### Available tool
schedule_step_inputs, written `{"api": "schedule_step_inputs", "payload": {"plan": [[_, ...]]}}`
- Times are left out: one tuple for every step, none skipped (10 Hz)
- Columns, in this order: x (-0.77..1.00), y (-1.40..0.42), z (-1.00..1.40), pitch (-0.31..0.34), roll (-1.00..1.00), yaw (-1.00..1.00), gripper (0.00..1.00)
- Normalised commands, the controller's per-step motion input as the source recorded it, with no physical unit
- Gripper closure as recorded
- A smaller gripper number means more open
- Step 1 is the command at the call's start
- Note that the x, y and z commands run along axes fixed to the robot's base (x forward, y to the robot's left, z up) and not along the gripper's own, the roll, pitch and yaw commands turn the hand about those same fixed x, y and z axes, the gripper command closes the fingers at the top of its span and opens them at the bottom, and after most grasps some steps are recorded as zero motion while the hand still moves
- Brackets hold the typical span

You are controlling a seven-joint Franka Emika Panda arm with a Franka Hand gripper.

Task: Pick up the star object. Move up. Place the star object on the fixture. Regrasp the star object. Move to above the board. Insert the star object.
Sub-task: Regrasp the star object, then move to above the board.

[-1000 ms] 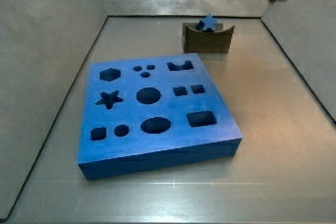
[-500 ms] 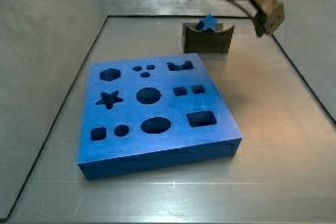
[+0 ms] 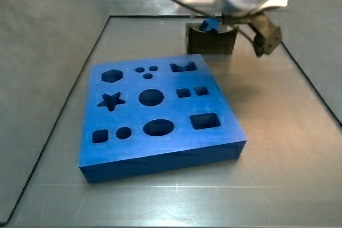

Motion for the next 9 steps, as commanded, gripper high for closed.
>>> {"api": "schedule_step_inputs", "payload": {"plan": [[0.08, 0.01, -0.60, -0.064, 0.07, -0.01, 0.00], [0.08, 0.00, -0.38, -0.040, 0.07, -0.02, 0.00], [0.08, 0.00, -0.29, -0.034, 0.07, -0.02, 0.00], [0.03, 0.00, -0.19, -0.015, 0.06, -0.01, 0.00], [0.01, -0.01, -0.17, -0.016, 0.06, -0.02, 0.00], [0.01, 0.00, -0.17, -0.015, 0.06, -0.01, 0.00], [0.01, 0.00, -0.17, -0.015, 0.06, -0.01, 0.00], [0.00, 0.00, 0.00, 0.000, 0.00, 0.00, 1.00], [0.14, -0.35, 1.00, 0.113, -0.20, 0.06, 1.00]]}}
